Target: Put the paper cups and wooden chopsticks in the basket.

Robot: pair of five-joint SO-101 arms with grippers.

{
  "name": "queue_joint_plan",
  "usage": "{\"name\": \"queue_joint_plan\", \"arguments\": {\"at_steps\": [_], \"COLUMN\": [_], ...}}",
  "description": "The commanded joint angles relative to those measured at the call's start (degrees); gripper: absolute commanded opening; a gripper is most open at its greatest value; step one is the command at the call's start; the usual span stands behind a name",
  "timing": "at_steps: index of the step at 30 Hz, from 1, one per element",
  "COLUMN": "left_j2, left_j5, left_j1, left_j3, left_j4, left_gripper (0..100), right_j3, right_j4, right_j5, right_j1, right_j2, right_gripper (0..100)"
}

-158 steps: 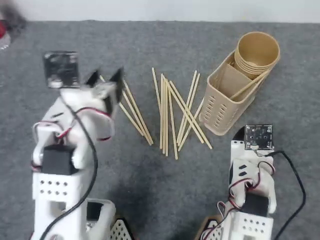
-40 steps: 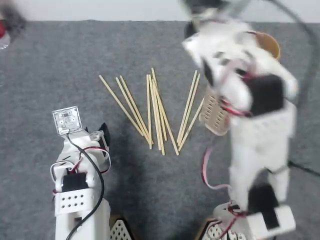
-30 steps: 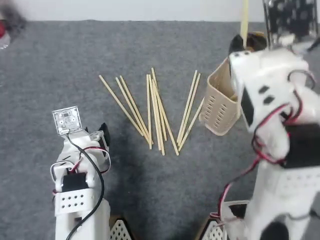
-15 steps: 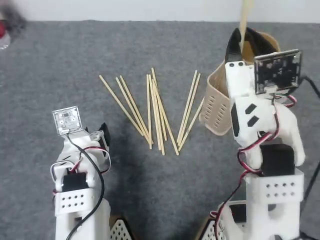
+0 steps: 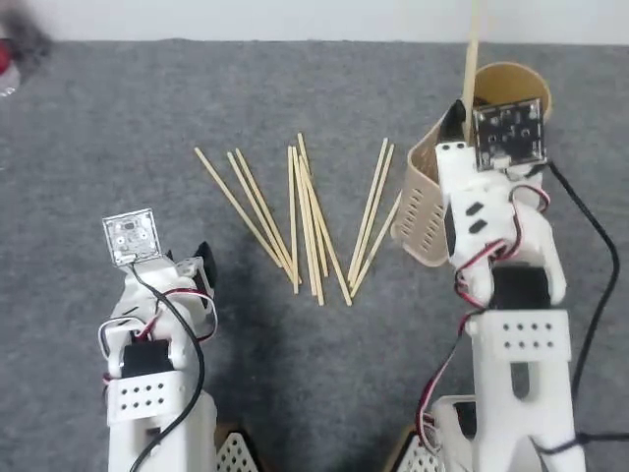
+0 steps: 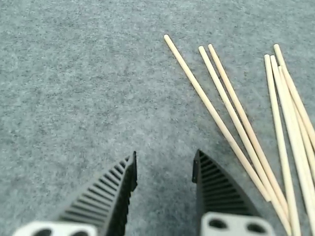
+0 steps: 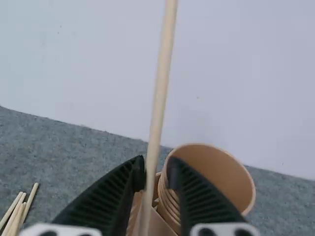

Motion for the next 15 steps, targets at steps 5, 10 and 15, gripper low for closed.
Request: {"name": "queue_joint_plan", "arguments": {"at_steps": [5, 10, 15], "left_j2": [-0.9, -0.9, -0.9], "left_j5": [-0.3, -0.3, -0.2], "left_j1": [0.4, 0.4, 0.4], "left_j3": [-0.3, -0.3, -0.3], "left_j4": [-1.4, -1.4, -1.4], "left_gripper": [18, 18, 18], "right_j3": [-1.1, -11.3, -24.9], "right_j4": [5.1, 17.0, 31.6], "right_j5": [1.0, 0.9, 3.3], "right_j1": [-3.5, -9.5, -18.4], "right_j2": [-6.1, -2.7, 13.3], "right_gripper": [19.9, 19.4, 19.1]}}
